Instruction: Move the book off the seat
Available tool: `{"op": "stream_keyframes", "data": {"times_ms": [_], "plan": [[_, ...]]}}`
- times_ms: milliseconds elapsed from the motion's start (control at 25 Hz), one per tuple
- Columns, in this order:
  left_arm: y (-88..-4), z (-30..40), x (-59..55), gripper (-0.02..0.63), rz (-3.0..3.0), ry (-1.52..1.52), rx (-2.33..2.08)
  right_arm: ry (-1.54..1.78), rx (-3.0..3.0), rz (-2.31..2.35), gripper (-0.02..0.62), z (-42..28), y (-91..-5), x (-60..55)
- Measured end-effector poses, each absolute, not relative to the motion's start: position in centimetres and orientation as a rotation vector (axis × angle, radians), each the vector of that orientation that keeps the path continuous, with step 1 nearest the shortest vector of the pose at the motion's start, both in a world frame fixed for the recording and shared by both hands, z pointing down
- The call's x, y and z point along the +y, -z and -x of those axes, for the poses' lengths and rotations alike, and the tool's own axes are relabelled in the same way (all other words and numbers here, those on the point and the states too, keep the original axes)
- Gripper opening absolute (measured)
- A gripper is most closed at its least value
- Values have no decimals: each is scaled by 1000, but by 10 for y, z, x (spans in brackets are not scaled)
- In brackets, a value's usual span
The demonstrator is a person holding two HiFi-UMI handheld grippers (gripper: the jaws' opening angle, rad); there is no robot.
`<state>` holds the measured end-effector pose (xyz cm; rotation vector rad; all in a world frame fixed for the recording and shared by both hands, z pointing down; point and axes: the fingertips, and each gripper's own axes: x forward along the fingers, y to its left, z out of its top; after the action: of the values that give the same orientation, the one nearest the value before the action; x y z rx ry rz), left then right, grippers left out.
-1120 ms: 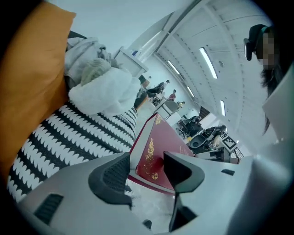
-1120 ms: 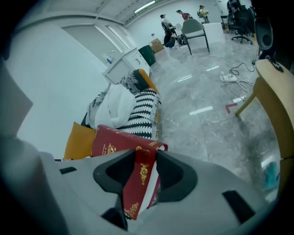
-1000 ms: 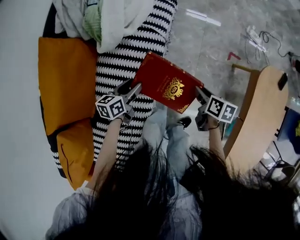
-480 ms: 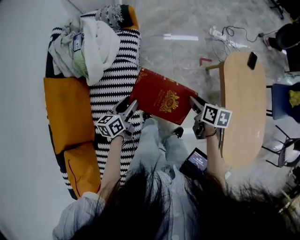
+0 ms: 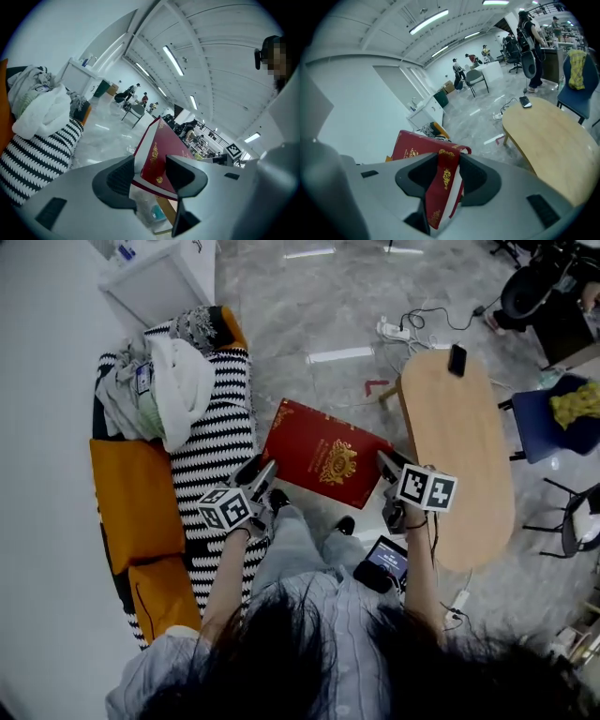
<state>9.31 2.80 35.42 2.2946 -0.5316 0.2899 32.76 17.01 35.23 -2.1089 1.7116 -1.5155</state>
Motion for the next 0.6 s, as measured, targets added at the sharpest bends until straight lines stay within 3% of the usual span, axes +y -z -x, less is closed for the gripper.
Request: {"op": "stream_keyframes", "data": {"times_ms": [600], "plan": [[-319, -263, 140, 209, -2455, -408, -133, 1344, 1192, 2226, 150, -424, -330, 364]]}}
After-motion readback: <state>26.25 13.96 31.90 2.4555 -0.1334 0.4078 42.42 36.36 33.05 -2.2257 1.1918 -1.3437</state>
